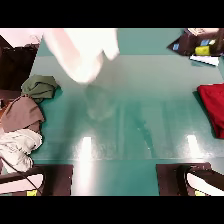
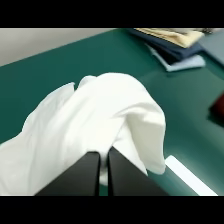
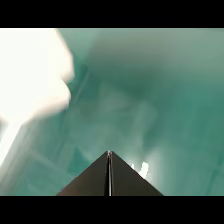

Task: Fold the shirts.

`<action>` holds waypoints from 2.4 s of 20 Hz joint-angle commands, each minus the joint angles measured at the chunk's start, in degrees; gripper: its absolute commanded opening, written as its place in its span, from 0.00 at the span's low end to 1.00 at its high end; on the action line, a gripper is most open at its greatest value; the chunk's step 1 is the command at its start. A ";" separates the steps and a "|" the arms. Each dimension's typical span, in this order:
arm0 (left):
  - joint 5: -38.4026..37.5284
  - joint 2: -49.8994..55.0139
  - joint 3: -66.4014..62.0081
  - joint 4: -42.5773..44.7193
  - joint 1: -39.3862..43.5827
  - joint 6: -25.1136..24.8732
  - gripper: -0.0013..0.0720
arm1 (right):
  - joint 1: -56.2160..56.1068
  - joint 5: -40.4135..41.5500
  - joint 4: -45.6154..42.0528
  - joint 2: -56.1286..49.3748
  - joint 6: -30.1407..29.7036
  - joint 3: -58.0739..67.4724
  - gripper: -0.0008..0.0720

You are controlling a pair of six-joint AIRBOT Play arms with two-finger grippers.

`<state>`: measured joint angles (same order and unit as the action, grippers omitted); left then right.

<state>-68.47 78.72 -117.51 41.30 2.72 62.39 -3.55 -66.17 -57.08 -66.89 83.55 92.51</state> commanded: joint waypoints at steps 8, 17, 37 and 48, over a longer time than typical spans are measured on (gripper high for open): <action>-3.10 0.52 17.44 3.13 17.40 3.74 0.06 | -0.02 -9.14 -0.04 0.61 -0.02 14.86 0.04; -18.99 5.66 20.35 7.28 5.40 13.22 0.92 | -0.02 -12.37 -2.69 2.51 -0.04 14.86 0.04; 1.88 -26.10 97.09 1.18 3.96 8.74 0.92 | -0.02 -12.92 -4.39 2.21 -0.02 14.80 0.04; 7.54 -26.03 97.09 -2.60 3.96 3.23 0.06 | -1.25 -13.53 3.39 2.49 0.00 3.34 0.04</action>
<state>-62.24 52.69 -20.49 39.13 6.72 67.42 -3.92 -80.64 -57.32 -64.49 83.53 101.10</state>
